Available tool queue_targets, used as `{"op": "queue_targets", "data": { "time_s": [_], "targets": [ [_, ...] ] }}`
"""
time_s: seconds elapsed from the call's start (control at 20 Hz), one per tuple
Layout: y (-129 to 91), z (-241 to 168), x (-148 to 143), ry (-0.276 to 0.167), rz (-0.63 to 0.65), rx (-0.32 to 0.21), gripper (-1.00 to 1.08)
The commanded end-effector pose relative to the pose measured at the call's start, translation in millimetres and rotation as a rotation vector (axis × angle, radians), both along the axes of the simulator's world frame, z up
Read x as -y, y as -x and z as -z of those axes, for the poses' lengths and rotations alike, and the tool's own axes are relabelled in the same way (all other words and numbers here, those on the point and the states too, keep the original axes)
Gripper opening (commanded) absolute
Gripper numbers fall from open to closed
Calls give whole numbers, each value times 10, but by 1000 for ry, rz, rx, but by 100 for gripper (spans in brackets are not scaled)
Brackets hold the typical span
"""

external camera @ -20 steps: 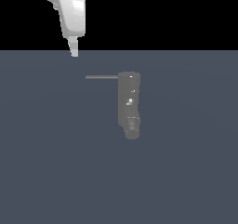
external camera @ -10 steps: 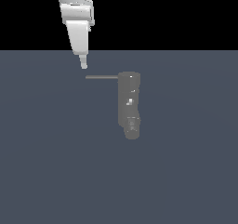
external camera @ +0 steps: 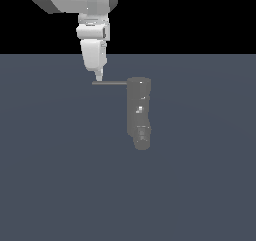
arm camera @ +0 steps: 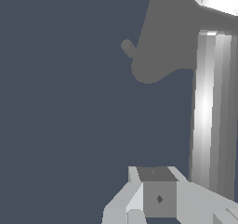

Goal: Turn on the faucet by rotating a designated handle.

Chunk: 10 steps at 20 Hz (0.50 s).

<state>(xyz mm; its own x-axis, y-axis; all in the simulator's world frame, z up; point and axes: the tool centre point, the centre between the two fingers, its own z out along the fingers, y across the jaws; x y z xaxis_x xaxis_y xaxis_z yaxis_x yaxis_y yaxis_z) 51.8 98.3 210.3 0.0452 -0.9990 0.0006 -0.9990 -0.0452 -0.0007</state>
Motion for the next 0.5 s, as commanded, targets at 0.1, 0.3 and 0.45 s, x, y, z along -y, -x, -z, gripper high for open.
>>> {"op": "queue_targets", "data": {
  "time_s": [0.1,0.3,0.45],
  "targets": [
    [-96,73,55,1,45,0,-100],
    [-121,93,70,1,58,-1,-100],
    [-121,93,70,1,58,-1,-100]
  ]
}}
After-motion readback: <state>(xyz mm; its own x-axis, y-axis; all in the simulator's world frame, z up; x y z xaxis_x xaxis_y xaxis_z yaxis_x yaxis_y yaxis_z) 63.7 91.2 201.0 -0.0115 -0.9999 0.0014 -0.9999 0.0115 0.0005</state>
